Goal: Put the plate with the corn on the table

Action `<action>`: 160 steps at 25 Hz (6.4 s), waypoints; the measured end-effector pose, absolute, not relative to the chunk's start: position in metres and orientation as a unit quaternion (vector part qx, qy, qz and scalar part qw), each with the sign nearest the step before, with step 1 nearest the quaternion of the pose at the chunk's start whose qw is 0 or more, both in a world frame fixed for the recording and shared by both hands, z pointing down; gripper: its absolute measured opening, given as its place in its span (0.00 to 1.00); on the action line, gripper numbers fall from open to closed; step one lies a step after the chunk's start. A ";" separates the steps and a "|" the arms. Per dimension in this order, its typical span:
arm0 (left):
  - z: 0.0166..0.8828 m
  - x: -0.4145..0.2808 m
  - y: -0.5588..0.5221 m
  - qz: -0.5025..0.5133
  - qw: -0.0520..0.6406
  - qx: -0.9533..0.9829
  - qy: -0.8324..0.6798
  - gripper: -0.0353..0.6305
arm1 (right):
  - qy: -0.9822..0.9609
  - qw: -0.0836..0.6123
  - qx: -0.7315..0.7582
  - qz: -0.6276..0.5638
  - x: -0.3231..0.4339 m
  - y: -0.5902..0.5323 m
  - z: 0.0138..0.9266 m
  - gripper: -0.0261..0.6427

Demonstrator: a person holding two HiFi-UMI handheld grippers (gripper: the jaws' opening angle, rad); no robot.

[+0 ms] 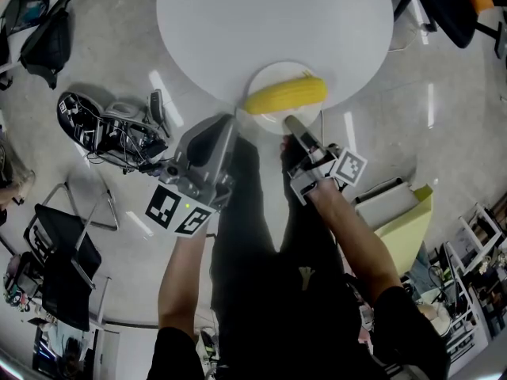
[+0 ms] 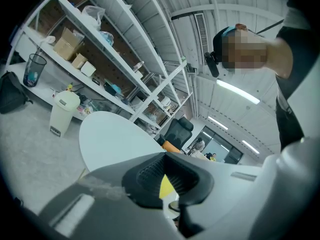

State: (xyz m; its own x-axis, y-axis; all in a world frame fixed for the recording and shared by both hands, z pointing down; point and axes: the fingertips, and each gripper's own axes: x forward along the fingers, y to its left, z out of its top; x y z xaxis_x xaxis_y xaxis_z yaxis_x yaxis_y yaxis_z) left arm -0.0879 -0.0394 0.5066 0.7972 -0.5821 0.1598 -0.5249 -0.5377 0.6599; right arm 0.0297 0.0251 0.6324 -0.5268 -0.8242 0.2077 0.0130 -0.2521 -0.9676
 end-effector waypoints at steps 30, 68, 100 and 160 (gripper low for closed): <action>0.489 -0.054 -0.023 -0.014 0.329 0.903 -0.276 0.06 | 0.527 0.289 -0.400 -0.692 0.032 0.028 0.634 0.08; 0.498 -0.031 -0.021 -0.013 0.341 0.903 -0.263 0.06 | 0.504 0.294 -0.424 -0.693 0.033 0.031 0.637 0.09; 0.499 -0.036 -0.018 -0.018 0.347 0.899 -0.265 0.06 | 0.472 0.261 -0.463 -0.704 0.037 0.029 0.659 0.34; 0.452 -0.026 0.002 -0.041 0.336 0.892 -0.298 0.06 | 0.601 -0.014 -0.547 -0.583 0.069 0.041 0.600 0.48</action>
